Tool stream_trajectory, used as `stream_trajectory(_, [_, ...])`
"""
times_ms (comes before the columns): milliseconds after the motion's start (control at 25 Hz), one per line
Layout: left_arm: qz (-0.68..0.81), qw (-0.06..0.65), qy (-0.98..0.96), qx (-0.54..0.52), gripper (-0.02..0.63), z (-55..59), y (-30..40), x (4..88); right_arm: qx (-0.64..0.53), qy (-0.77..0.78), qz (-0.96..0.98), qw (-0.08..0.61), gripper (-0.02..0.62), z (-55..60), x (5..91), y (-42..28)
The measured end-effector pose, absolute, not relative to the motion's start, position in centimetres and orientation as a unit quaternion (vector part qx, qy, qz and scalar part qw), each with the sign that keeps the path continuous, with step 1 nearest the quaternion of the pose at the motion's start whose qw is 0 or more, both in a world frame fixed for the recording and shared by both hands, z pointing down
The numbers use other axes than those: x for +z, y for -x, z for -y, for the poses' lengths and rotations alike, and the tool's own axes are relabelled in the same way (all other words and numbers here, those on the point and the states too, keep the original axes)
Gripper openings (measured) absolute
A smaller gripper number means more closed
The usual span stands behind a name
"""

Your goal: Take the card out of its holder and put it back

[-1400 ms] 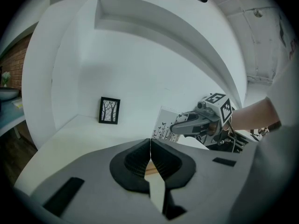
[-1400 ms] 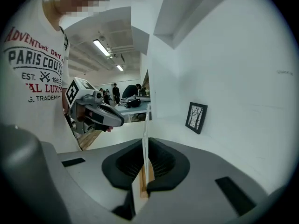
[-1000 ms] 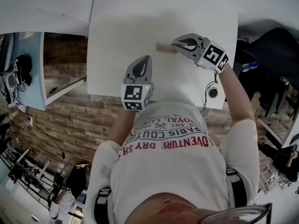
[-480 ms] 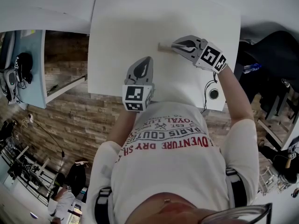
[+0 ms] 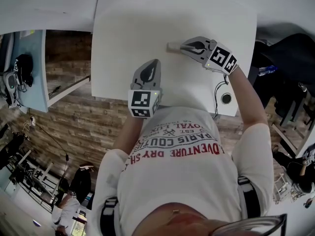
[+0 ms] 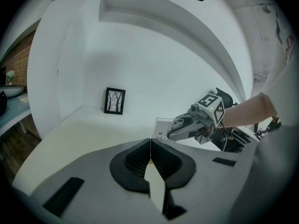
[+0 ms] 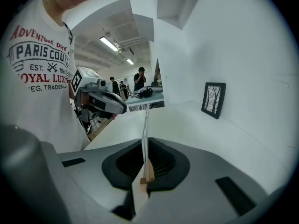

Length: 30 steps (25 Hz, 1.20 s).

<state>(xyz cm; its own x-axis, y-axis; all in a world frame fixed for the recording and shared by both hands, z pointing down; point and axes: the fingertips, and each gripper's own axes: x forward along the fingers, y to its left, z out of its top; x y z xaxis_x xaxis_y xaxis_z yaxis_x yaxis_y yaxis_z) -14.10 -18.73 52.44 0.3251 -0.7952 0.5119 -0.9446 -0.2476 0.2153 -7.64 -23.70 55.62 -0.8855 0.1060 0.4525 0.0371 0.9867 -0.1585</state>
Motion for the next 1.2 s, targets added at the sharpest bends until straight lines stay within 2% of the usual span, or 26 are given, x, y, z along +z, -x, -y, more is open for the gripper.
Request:
stream_trajectory(520, [0.560,0.248,-0.775,0.152,0.025,18.9,14.5,52.1,0.105,0.041,0.966,0.232,0.037,23.8,56.3,7.6])
stream_trajectory(560, [0.560,0.248,-0.776,0.152,0.025,18.9,14.4,52.0,0.108,0.039,0.966,0.230,0.050,23.8,56.2,7.6])
stream_trajectory(640, [0.558,0.247,-0.777,0.154,0.025,18.9,14.3,52.0,0.118,0.029,0.968,0.220,0.197,24.0,55.7,7.6])
stream_trajectory(720, [0.556,0.246,-0.779,0.156,0.025,19.0,14.5,52.1,0.120,0.012,0.971,0.207,0.238,24.6,55.1,8.0])
stream_trajectory(920, [0.554,0.239,-0.784,0.151,0.025,19.4,15.2,51.5,0.107,-0.040,0.975,0.191,0.245,25.8,53.5,8.0])
stream_trajectory(1200, [0.538,0.220,-0.802,0.138,0.025,19.7,14.8,49.9,0.126,-0.158,0.971,0.124,0.241,26.3,49.3,5.6])
